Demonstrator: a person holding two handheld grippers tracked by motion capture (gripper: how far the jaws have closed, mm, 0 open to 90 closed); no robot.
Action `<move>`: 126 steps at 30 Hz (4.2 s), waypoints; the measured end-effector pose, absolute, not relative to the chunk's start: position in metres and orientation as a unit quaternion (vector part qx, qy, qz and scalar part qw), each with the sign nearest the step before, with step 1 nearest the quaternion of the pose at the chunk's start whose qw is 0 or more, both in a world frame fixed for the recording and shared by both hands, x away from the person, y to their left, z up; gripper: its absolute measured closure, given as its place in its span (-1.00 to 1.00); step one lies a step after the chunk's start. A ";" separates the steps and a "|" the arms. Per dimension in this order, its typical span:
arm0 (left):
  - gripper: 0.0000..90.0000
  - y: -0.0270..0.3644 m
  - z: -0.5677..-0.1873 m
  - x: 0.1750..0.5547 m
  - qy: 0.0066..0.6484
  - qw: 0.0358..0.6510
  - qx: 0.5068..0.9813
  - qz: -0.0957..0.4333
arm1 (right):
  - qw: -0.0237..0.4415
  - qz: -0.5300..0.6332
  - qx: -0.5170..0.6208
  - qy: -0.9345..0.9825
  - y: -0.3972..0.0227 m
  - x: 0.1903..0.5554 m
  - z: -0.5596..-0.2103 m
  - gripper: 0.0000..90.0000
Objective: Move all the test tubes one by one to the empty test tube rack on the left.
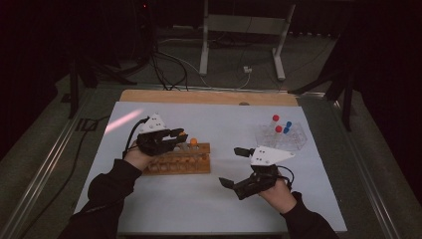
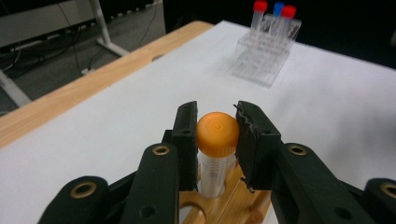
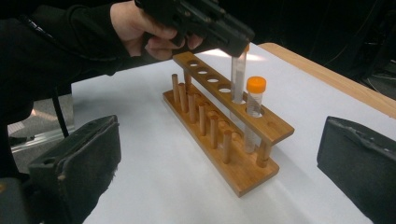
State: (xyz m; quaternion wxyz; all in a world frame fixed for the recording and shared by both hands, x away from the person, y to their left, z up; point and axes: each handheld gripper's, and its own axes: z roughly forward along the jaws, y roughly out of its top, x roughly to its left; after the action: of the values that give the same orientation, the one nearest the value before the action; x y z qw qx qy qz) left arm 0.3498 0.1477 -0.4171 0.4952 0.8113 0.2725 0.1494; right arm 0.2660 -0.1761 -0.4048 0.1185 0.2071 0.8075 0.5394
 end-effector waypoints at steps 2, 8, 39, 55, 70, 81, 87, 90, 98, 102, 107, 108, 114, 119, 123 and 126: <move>0.59 0.148 -0.421 0.350 0.275 0.491 0.813 0.148 | 0.118 0.538 0.207 0.809 -0.176 0.266 -0.405 -1.00; 0.59 0.143 -0.433 0.349 0.271 0.476 0.824 0.147 | 0.119 0.535 0.203 0.812 -0.175 0.265 -0.406 -1.00; -0.40 0.151 -0.419 0.320 0.267 0.513 0.805 0.130 | 0.137 0.560 0.208 0.790 -0.193 0.273 -0.398 -1.00; -0.99 0.157 -0.418 0.284 0.248 0.547 0.792 0.113 | 0.247 0.541 0.315 0.739 -0.274 0.299 -0.380 -1.00; -0.99 0.154 -0.422 0.281 0.238 0.543 0.797 0.115 | 0.309 0.491 0.417 0.700 -0.335 0.326 -0.412 -0.46; -0.99 0.157 -0.420 0.282 0.239 0.547 0.793 0.117 | 0.285 0.462 0.454 0.707 -0.350 0.341 -0.442 0.06; -0.99 0.155 -0.422 0.281 0.236 0.544 0.797 0.114 | 0.277 0.446 0.462 0.714 -0.347 0.350 -0.455 0.29; -0.99 0.155 -0.422 0.281 0.231 0.544 0.798 0.114 | 0.273 0.438 0.468 0.718 -0.345 0.354 -0.460 0.36; -0.99 0.154 -0.420 0.280 0.226 0.544 0.800 0.115 | 0.256 0.432 0.479 0.720 -0.344 0.363 -0.468 0.48; -0.99 0.155 -0.420 0.280 0.228 0.545 0.798 0.116 | 0.250 0.430 0.483 0.721 -0.343 0.367 -0.471 0.53; -0.99 0.156 -0.419 0.280 0.227 0.546 0.798 0.114 | 0.242 0.429 0.482 0.725 -0.342 0.370 -0.474 0.58; -0.99 0.156 -0.419 0.280 0.227 0.546 0.798 0.115 | 0.241 0.430 0.481 0.725 -0.342 0.371 -0.474 0.60; -0.99 0.156 -0.419 0.280 0.226 0.546 0.798 0.115 | 0.235 0.428 0.485 0.725 -0.340 0.375 -0.476 0.64; -0.99 0.156 -0.419 0.280 0.227 0.546 0.798 0.114 | 0.237 0.426 0.481 0.729 -0.339 0.376 -0.476 0.70; -0.99 0.156 -0.419 0.280 0.226 0.545 0.800 0.113 | 0.243 0.428 0.476 0.729 -0.338 0.374 -0.472 0.71; -0.99 0.156 -0.419 0.280 0.225 0.544 0.800 0.112 | 0.252 0.434 0.471 0.725 -0.339 0.371 -0.466 0.71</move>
State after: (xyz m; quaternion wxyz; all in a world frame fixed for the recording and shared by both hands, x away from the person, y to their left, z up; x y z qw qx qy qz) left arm 0.2801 0.1557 -0.4194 0.5445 0.8003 0.2248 0.1121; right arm 0.3708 -0.3394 -0.4661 0.2517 0.4712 0.7253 0.4342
